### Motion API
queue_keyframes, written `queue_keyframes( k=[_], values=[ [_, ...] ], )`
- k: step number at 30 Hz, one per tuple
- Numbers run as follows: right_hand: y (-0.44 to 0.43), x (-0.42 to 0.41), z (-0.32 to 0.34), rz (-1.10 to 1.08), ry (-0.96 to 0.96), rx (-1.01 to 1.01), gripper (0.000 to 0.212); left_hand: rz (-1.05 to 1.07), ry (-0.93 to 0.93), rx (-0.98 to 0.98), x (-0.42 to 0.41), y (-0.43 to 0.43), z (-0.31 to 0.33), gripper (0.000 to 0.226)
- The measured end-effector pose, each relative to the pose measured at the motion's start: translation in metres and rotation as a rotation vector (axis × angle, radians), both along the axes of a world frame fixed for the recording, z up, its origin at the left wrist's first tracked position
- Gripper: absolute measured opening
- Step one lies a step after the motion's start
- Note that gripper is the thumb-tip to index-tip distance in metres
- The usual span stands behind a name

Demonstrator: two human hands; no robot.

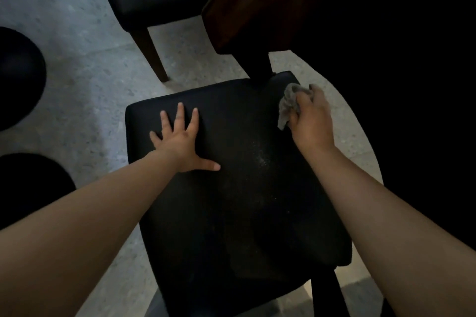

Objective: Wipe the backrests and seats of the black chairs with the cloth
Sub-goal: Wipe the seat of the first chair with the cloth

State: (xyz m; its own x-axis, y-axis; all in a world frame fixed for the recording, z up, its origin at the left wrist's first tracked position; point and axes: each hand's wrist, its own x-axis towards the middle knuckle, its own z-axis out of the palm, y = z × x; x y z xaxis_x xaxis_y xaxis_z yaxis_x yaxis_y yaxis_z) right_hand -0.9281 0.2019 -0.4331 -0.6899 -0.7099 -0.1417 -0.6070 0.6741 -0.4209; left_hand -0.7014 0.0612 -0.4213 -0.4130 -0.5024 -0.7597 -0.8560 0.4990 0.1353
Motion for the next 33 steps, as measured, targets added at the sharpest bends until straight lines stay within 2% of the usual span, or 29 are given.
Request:
queue_keyframes(
  k=[3,5,9,12,15,19,21,24,28,31,33],
  values=[
    [-0.006,0.006,-0.016,0.080,0.015,0.107,0.037,0.003,-0.059,0.037,-0.002,0.005,-0.006,0.151],
    [-0.003,0.010,-0.021,0.057,0.031,0.120,0.036,0.005,-0.079,0.047,-0.003,0.008,-0.009,0.156],
    [0.007,0.011,-0.015,0.068,0.014,0.001,0.022,0.011,-0.090,0.045,-0.005,0.010,-0.011,0.158],
    [0.003,-0.001,-0.009,0.049,0.090,-0.131,0.019,0.021,-0.098,0.051,-0.007,0.011,-0.011,0.159],
    [-0.022,-0.024,-0.017,0.032,0.148,-0.136,0.019,0.028,-0.102,0.056,-0.007,0.011,-0.011,0.159],
    [-0.054,-0.043,-0.043,-0.028,0.029,0.004,0.027,0.029,-0.103,0.065,-0.008,0.012,-0.009,0.159],
    [-0.053,-0.041,-0.049,-0.029,0.014,0.011,0.026,0.032,-0.111,0.071,-0.009,0.012,-0.008,0.159],
    [-0.029,-0.021,-0.042,0.088,0.004,-0.012,0.019,0.029,-0.113,0.072,-0.009,0.012,-0.008,0.159],
    [0.012,0.018,-0.021,0.225,-0.124,0.104,0.026,0.033,-0.110,0.071,-0.009,0.012,-0.007,0.160],
    [0.010,0.011,-0.012,0.148,-0.083,-0.031,0.019,0.032,-0.116,0.069,-0.009,0.012,-0.008,0.160],
    [-0.013,-0.013,-0.016,0.054,0.029,-0.114,0.017,0.024,-0.117,0.065,-0.009,0.012,-0.009,0.160]
  ],
)
